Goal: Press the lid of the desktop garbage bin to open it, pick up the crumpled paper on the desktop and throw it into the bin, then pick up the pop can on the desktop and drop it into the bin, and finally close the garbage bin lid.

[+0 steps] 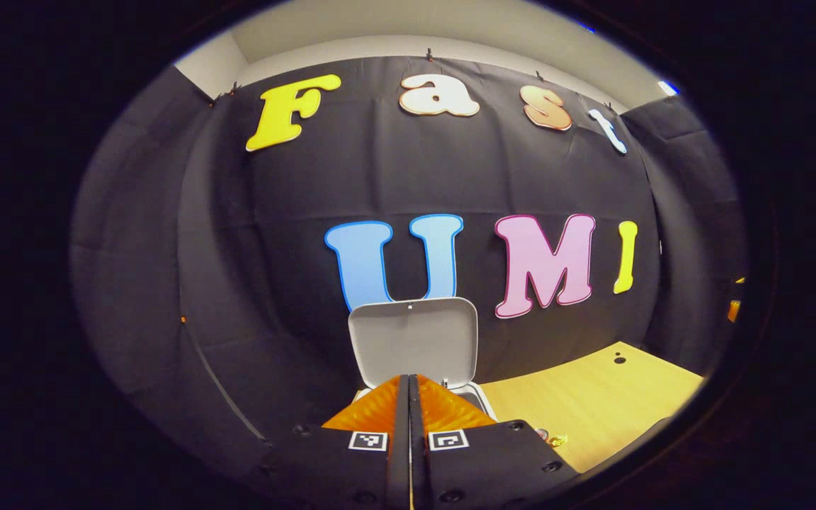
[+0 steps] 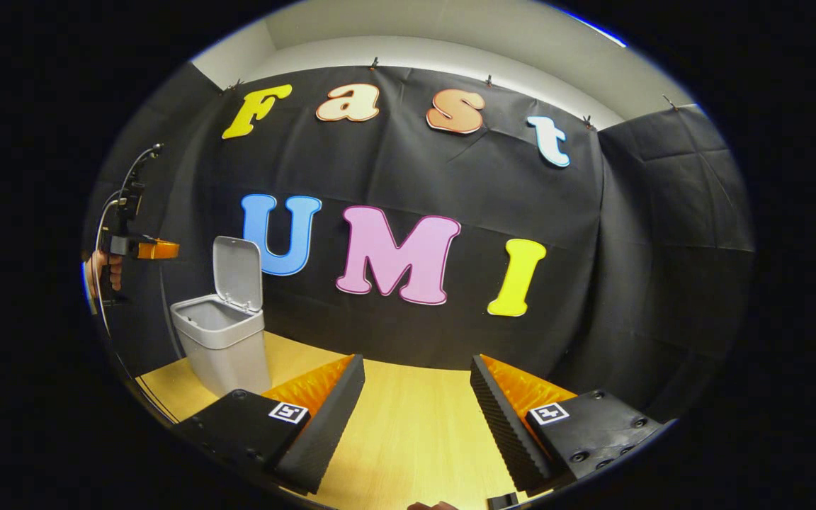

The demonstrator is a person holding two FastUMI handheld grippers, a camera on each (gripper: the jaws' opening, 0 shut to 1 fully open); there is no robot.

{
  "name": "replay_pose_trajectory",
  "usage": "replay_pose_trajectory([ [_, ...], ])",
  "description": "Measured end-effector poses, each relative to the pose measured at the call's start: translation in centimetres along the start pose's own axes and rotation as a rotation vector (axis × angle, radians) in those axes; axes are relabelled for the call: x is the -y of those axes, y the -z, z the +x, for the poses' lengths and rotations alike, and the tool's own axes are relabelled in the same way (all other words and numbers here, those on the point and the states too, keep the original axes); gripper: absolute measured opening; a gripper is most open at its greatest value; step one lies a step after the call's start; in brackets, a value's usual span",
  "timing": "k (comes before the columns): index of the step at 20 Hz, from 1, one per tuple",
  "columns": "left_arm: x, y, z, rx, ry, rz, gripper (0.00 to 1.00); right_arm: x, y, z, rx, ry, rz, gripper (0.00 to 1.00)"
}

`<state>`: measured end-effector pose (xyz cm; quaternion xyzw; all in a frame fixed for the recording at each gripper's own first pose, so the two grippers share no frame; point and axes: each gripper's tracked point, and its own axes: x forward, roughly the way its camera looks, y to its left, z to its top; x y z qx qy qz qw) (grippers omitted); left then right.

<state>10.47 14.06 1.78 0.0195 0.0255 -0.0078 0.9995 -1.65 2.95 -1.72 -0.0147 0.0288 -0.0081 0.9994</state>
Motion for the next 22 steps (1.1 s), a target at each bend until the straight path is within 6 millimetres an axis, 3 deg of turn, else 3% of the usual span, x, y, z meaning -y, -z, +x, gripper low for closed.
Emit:
replay_pose_trajectory([
  [5,2.0,-1.2,-6.4,0.033,0.016,-0.070,0.07,-2.6,0.4,1.2,-0.007,-0.082,-0.002,0.97],
  [10,4.1,-1.1,-11.9,0.045,0.015,-0.123,0.07,-5.8,2.5,3.7,-0.038,-0.184,0.014,0.97],
  [12,4.9,-0.9,-13.5,0.048,0.017,-0.119,0.16,-7.1,3.0,4.9,-0.042,-0.229,0.012,0.97],
  [14,4.4,-1.6,-14.5,0.074,-0.024,-0.126,0.39,-8.4,3.2,6.4,-0.021,-0.275,0.019,0.97],
  [15,4.4,-1.8,-14.9,0.086,-0.048,-0.139,0.68,-8.8,3.6,7.2,-0.018,-0.298,0.020,0.97],
  [17,3.5,-2.0,-15.6,0.090,-0.122,-0.150,0.90,-9.6,4.3,9.0,-0.019,-0.334,0.025,0.97],
  [19,2.9,-2.0,-16.4,0.083,-0.196,-0.136,0.90,-10.5,5.1,11.0,-0.021,-0.373,0.015,0.97],
  [22,3.6,-2.5,-17.5,0.088,-0.251,-0.134,0.91,-11.5,8.1,13.8,-0.069,-0.414,0.008,0.97],
])
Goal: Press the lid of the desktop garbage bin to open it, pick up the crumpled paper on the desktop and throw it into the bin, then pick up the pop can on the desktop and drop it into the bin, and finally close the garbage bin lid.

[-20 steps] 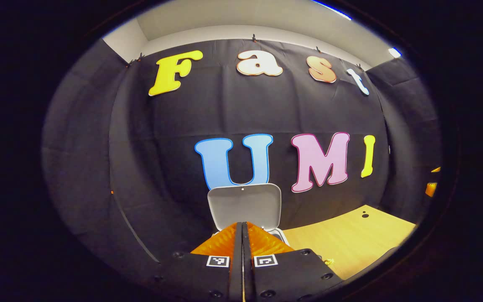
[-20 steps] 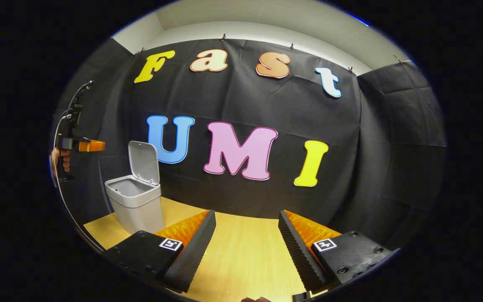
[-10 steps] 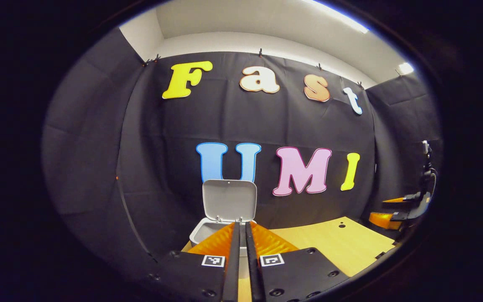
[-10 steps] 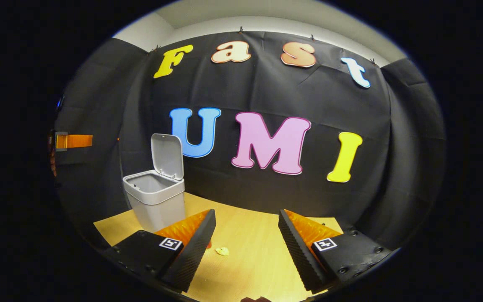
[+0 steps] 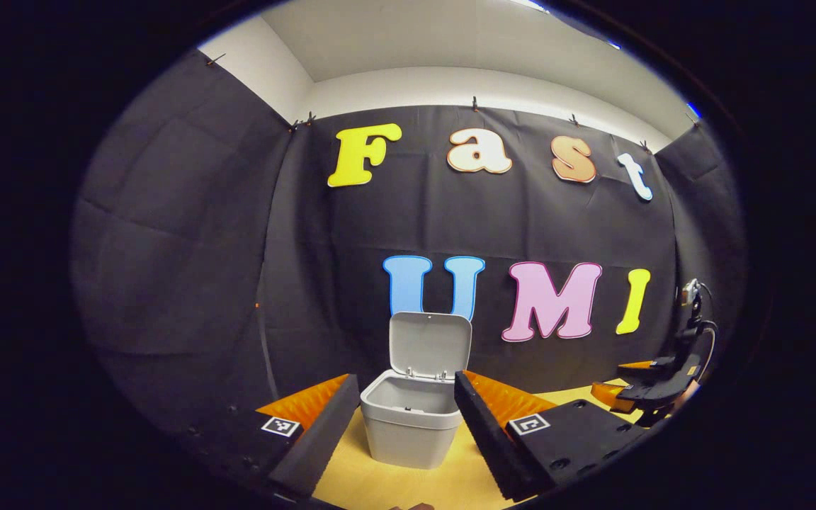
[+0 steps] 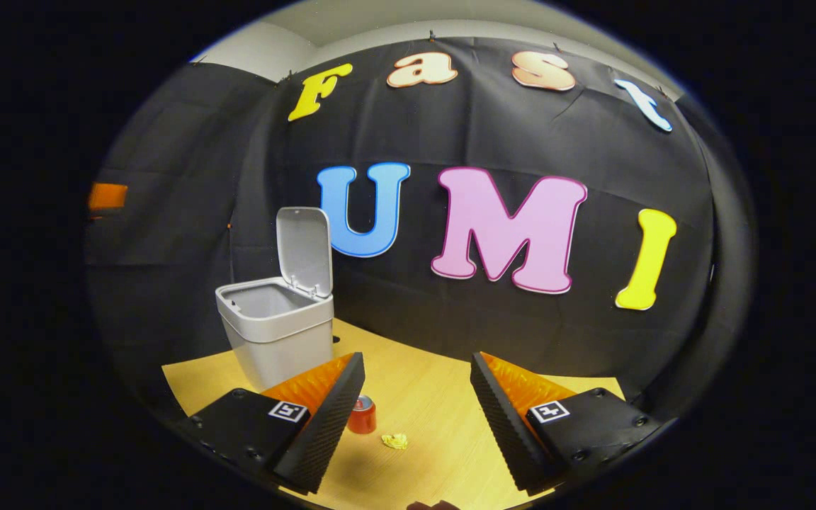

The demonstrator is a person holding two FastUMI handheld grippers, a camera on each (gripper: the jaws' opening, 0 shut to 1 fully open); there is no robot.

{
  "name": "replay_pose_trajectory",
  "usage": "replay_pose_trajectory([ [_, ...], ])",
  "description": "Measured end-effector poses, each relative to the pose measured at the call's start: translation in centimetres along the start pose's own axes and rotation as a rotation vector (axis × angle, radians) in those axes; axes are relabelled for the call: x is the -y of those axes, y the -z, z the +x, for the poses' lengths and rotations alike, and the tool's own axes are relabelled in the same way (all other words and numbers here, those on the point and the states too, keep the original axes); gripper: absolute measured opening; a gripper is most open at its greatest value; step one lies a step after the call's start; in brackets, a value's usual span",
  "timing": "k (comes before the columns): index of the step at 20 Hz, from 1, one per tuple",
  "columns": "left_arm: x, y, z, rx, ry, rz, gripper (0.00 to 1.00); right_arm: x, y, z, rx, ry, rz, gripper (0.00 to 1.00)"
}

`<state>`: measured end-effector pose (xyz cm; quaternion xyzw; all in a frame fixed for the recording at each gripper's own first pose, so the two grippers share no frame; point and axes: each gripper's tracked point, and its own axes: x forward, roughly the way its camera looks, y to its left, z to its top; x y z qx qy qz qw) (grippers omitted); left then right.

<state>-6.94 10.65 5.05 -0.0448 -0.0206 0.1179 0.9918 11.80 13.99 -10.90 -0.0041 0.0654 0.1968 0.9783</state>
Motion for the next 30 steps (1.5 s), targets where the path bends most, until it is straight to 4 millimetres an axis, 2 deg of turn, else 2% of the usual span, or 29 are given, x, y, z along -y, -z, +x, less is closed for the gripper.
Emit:
replay_pose_trajectory([
  [2,0.8,-0.5,-0.3,0.010,-0.031,-0.005,0.91,0.0,2.5,2.3,-0.053,-0.029,0.020,0.97],
  [7,3.5,-2.0,-0.3,0.045,-0.073,0.047,0.92,0.0,10.5,7.8,-0.220,-0.107,0.054,0.98],
  [9,4.4,-2.6,0.0,0.047,-0.086,0.075,0.91,-0.5,14.2,9.9,-0.296,-0.137,0.071,0.98],
  [11,5.2,-2.4,0.2,0.031,-0.100,0.066,0.91,-0.9,18.3,11.5,-0.395,-0.160,0.082,0.98],
  [13,5.7,-1.9,0.4,0.015,-0.112,0.048,0.92,-1.4,21.6,12.7,-0.476,-0.167,0.081,0.98],
  [17,5.1,-1.6,0.0,-0.012,-0.144,0.080,0.92,-2.4,27.2,13.8,-0.611,-0.155,0.077,0.98],
  [22,3.7,-1.3,0.0,-0.023,-0.128,0.100,0.92,-2.5,32.7,13.6,-0.767,-0.115,0.067,0.96],
  [23,3.4,-1.1,0.2,-0.026,-0.118,0.091,0.92,-2.2,31.8,14.5,-0.712,-0.115,0.059,0.90],
  [24,3.0,-1.1,0.2,-0.025,-0.107,0.085,0.92,-1.7,31.8,14.7,-0.721,-0.082,0.078,0.59],
  [25,2.7,-1.0,0.4,-0.021,-0.095,0.081,0.92,-1.9,31.3,13.9,-0.739,-0.070,0.121,0.28],
  [26,2.3,-1.1,0.5,-0.015,-0.081,0.082,0.92,-1.8,30.2,13.7,-0.718,-0.050,0.151,0.23],
  [27,1.8,-1.2,0.6,-0.007,-0.068,0.087,0.92,-1.6,28.3,13.7,-0.671,-0.038,0.162,0.23],
  [30,0.6,-1.2,1.2,0.013,-0.026,0.074,0.92,-1.8,19.6,13.6,-0.484,-0.042,0.188,0.23],
])
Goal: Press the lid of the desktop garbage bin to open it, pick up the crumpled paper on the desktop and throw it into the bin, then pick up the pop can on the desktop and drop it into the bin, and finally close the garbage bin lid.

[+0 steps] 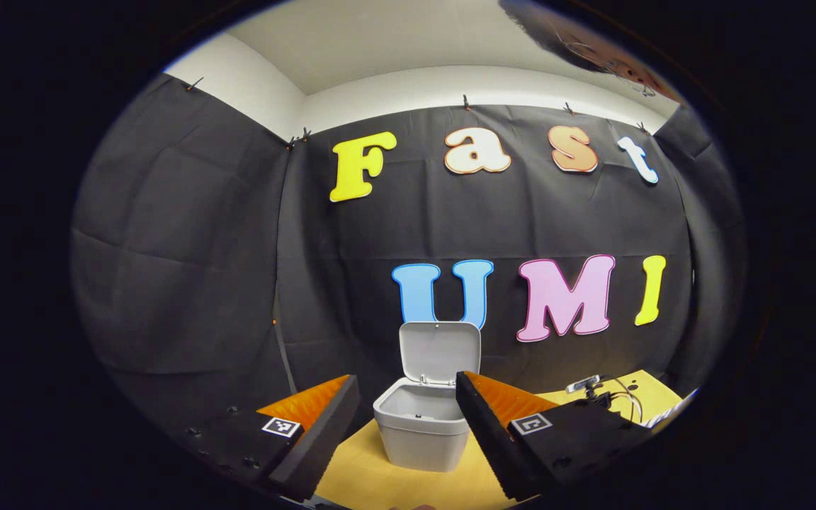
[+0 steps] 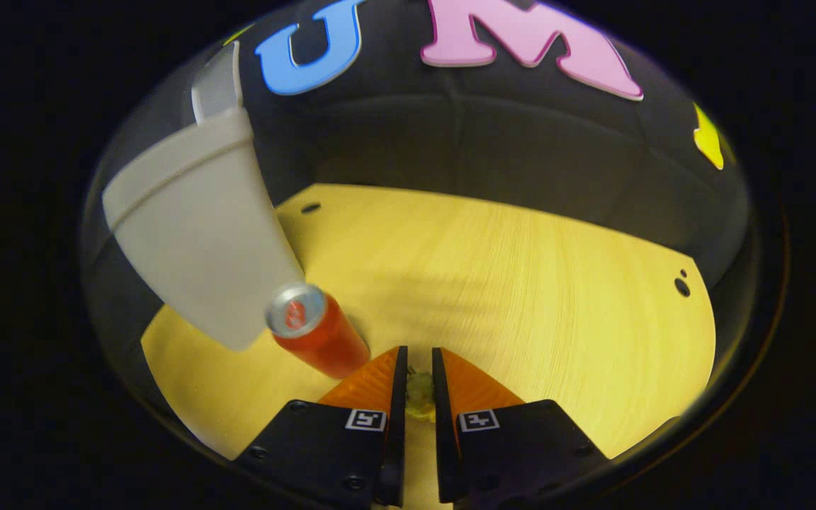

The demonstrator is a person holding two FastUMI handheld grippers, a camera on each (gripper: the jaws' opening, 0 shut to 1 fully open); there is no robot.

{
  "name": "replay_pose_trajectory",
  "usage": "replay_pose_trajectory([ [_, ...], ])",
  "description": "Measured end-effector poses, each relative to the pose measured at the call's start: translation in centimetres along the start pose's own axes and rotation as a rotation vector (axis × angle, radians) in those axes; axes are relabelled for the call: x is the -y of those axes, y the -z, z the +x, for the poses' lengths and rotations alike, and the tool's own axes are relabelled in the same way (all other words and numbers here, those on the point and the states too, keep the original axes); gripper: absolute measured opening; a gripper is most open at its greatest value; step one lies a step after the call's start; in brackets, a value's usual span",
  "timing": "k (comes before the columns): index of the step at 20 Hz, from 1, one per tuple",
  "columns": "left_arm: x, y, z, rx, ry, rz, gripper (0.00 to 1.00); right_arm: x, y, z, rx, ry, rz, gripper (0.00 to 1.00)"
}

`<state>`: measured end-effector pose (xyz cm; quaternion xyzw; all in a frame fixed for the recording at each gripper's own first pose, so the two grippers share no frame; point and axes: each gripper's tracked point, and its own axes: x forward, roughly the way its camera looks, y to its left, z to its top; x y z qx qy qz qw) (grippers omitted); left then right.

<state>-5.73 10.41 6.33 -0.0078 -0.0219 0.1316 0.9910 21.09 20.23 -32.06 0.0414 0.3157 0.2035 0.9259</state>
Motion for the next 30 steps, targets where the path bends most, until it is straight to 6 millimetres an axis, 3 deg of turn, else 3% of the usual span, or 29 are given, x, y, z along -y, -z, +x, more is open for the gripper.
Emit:
replay_pose_trajectory([
  [4,-1.4,0.9,0.7,0.000,0.022,-0.055,0.92,-5.7,-11.7,-4.8,0.221,-0.095,-0.051,0.22],
  [7,-2.5,1.0,0.7,0.007,0.029,-0.065,0.92,-11.9,-20.5,-7.5,0.373,-0.186,-0.143,0.22],
  [8,-3.0,1.0,0.6,0.009,0.025,-0.055,0.92,-12.9,-21.5,-9.5,0.411,-0.219,-0.170,0.22],
  [9,-3.4,1.1,0.6,0.008,0.019,-0.048,0.92,-14.6,-23.0,-9.4,0.441,-0.253,-0.195,0.22],
  [10,-3.7,1.1,0.6,0.008,0.015,-0.048,0.92,-18.6,-25.6,-8.7,0.468,-0.289,-0.214,0.22],
  [11,-3.9,1.2,0.4,0.007,0.012,-0.053,0.92,-20.3,-26.0,-10.2,0.492,-0.320,-0.233,0.22],
  [15,-4.5,1.8,-0.2,-0.004,-0.011,-0.082,0.92,-25.8,-26.6,-7.8,0.474,-0.399,-0.282,0.22],
  [19,-4.7,3.3,-0.9,-0.027,-0.023,-0.106,0.92,-29.6,-24.3,-3.9,0.400,-0.430,-0.358,0.22],
  [20,-4.4,3.9,-0.9,-0.038,-0.021,-0.116,0.92,-30.0,-22.6,-3.0,0.329,-0.442,-0.367,0.40],
  [21,-4.0,4.8,-0.9,-0.058,-0.014,-0.120,0.92,-29.7,-21.4,-3.1,0.289,-0.437,-0.372,0.59],
  [23,-3.0,6.1,-0.5,-0.087,-0.004,-0.117,0.93,-29.4,-22.4,-3.1,0.331,-0.440,-0.352,0.95],
  [25,-1.6,6.9,0.5,-0.094,0.024,-0.131,0.93,-28.1,-23.5,-4.8,0.375,-0.428,-0.355,0.91],
  [30,3.5,9.0,3.4,-0.103,0.145,-0.144,0.93,-22.6,-25.2,-7.3,0.404,-0.369,-0.319,0.90],
])
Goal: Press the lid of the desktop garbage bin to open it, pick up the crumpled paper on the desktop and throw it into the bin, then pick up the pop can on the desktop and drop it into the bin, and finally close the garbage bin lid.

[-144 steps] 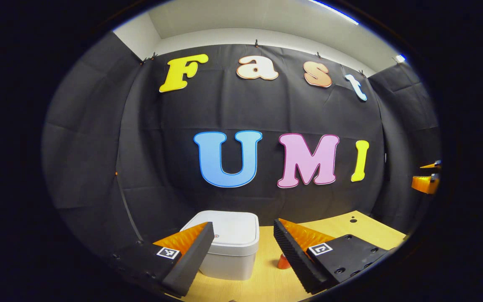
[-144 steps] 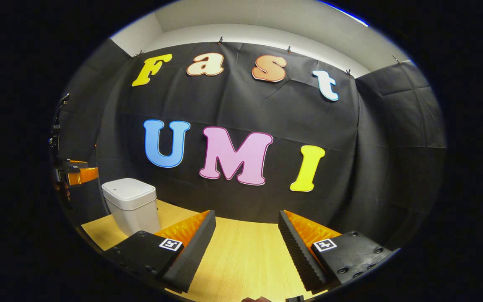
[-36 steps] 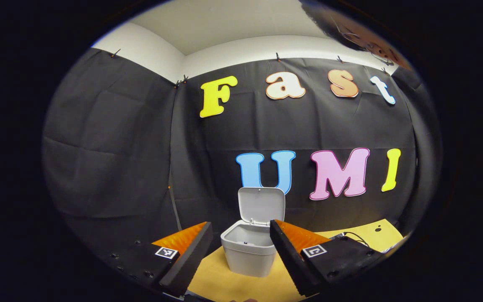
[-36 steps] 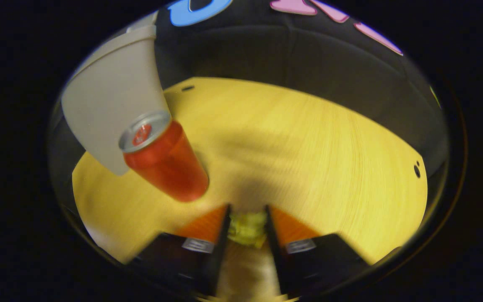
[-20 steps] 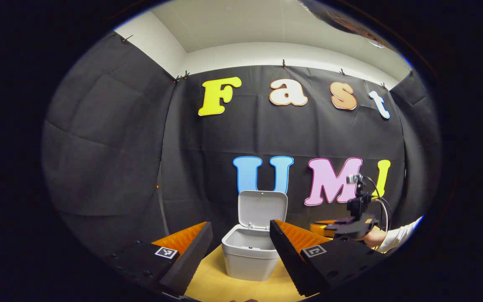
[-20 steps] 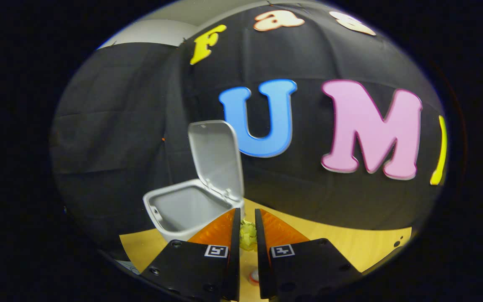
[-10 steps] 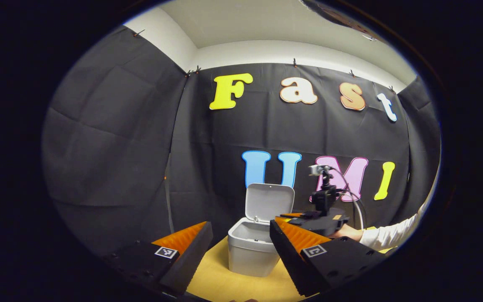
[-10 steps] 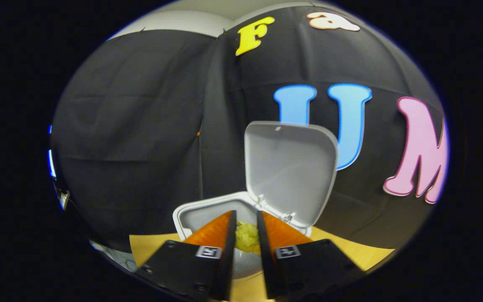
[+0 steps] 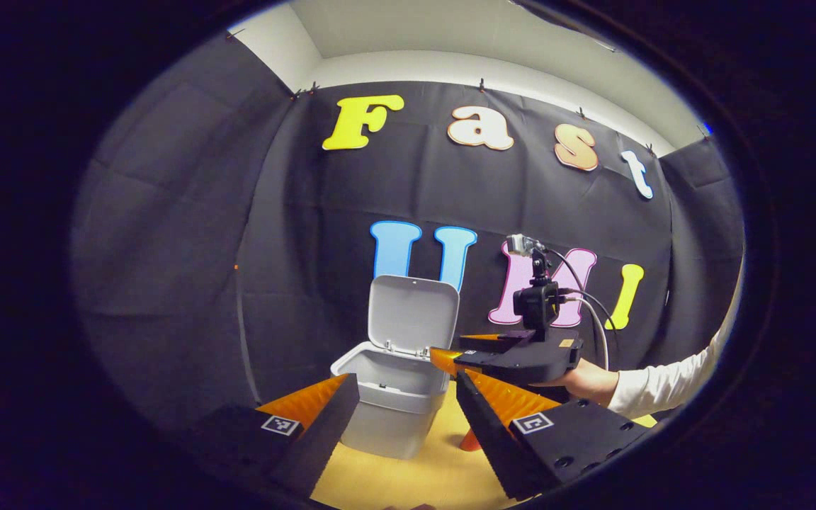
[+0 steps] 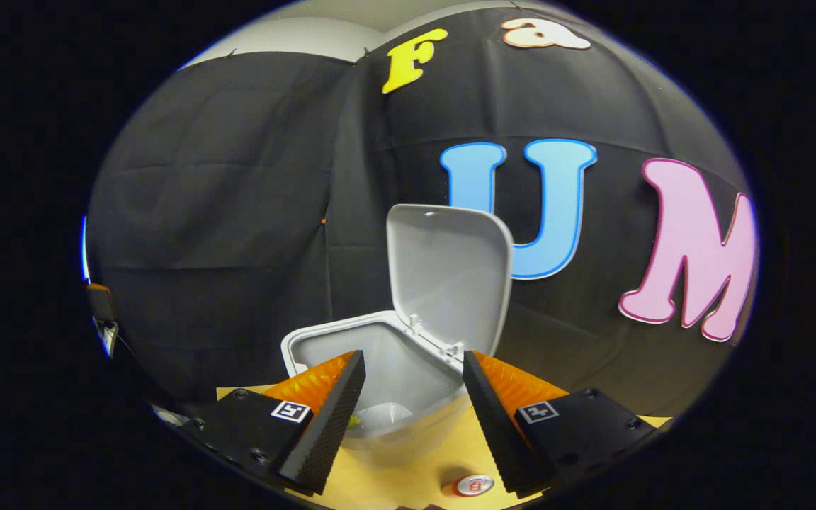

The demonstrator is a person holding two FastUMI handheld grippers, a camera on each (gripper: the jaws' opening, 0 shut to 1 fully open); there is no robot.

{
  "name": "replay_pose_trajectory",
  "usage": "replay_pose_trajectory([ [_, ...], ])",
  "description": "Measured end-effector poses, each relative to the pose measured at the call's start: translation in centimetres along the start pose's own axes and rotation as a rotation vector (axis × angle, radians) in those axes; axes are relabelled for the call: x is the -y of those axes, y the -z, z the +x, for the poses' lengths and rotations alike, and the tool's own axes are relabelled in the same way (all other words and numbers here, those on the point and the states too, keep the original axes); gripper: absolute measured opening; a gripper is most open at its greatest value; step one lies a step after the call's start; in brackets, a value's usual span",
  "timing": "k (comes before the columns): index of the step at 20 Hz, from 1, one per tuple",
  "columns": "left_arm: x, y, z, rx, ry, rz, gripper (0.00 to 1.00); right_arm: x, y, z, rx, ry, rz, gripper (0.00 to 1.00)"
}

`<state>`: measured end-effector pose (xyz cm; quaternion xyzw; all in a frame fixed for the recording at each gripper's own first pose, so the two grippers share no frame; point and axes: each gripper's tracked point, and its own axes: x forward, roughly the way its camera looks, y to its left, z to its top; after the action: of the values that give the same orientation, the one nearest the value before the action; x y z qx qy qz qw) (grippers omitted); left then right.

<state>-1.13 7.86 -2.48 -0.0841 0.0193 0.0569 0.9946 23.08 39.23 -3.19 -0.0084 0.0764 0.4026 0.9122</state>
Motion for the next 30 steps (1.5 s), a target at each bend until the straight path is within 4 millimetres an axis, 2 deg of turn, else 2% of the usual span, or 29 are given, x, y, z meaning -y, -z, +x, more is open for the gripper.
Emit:
replay_pose_trajectory([
  [4,4.3,3.5,3.4,-0.026,0.106,0.026,0.93,5.1,-1.7,-4.5,0.035,0.093,0.028,0.90],
  [9,10.5,10.3,8.5,-0.090,0.218,0.057,0.94,12.2,-2.9,-11.8,0.051,0.240,-0.014,0.90],
  [11,12.5,13.7,10.6,-0.135,0.245,0.039,0.94,14.7,-3.0,-14.8,0.046,0.294,-0.034,0.90],
  [13,13.2,16.2,12.7,-0.184,0.239,0.009,0.95,16.9,-2.8,-17.4,0.042,0.347,-0.055,0.90],
  [16,13.8,19.8,15.4,-0.267,0.215,0.003,0.95,19.5,-1.7,-20.1,0.026,0.416,-0.074,0.90],
  [17,14.0,21.1,16.1,-0.297,0.205,0.005,0.95,20.0,-1.1,-20.6,0.014,0.430,-0.075,0.90],
  [21,15.3,24.2,18.5,-0.355,0.216,-0.003,0.96,21.3,1.2,-21.0,-0.038,0.437,-0.057,0.90],
  [24,16.2,25.9,19.6,-0.385,0.232,0.037,0.96,21.8,1.4,-20.9,-0.042,0.433,-0.045,0.90],
  [30,16.3,29.7,21.3,-0.475,0.219,0.075,0.96,23.4,2.7,-21.2,-0.064,0.445,-0.039,0.90],
])
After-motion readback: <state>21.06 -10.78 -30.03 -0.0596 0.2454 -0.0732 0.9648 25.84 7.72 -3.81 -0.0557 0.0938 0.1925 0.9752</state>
